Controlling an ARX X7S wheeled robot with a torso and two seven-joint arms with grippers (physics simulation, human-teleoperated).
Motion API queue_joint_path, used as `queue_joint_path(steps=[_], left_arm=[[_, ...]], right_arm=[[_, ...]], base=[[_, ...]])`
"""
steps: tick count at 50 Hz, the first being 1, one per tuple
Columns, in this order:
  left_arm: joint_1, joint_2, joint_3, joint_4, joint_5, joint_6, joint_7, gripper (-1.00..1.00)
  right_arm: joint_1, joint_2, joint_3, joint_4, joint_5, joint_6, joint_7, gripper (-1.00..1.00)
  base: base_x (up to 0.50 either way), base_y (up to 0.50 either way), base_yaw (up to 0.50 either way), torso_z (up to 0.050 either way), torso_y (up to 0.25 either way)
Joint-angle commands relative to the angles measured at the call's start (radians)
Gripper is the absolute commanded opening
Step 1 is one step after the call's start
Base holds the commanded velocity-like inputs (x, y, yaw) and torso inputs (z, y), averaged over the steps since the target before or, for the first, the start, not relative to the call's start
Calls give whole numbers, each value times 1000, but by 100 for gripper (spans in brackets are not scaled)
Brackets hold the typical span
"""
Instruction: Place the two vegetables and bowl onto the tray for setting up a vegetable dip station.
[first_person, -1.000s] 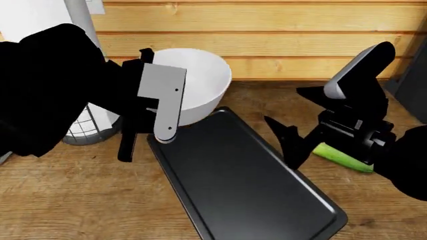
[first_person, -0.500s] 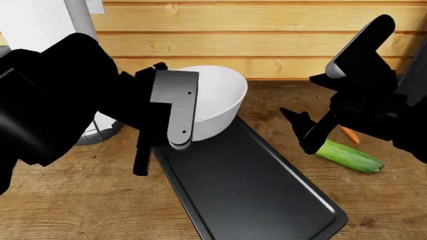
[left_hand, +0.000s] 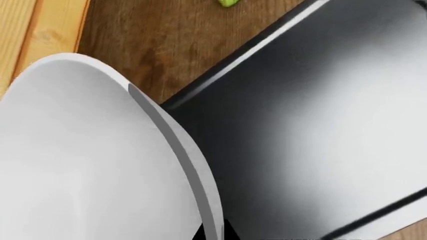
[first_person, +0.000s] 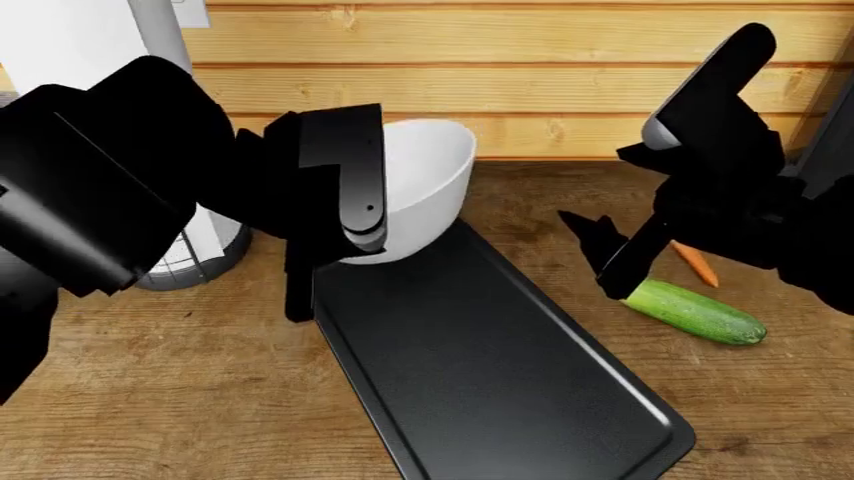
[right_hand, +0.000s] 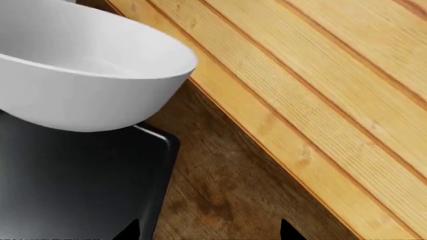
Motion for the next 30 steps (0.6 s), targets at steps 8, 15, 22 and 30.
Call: queue_joint_path(steps=[8, 15, 22, 30], left_arm=[[-44, 10, 88, -57, 41, 24, 52, -100], [-70, 46, 112, -91, 52, 59, 74, -100], [-37, 45, 99, -73, 35, 52, 53, -100], [-16, 37, 103, -66, 32, 57, 42, -100]], right_arm=[[-29, 0, -15, 20, -19, -32, 1, 100], [-44, 6, -12, 20, -19, -40, 8, 100], [-67, 14, -9, 25, -21, -61, 11, 100], [-66, 12, -14, 28, -26, -62, 12, 100]], base=[[0, 0, 0, 1, 0], [0, 0, 0, 0, 1], [0, 0, 0, 0, 0], [0, 0, 0, 0, 0]])
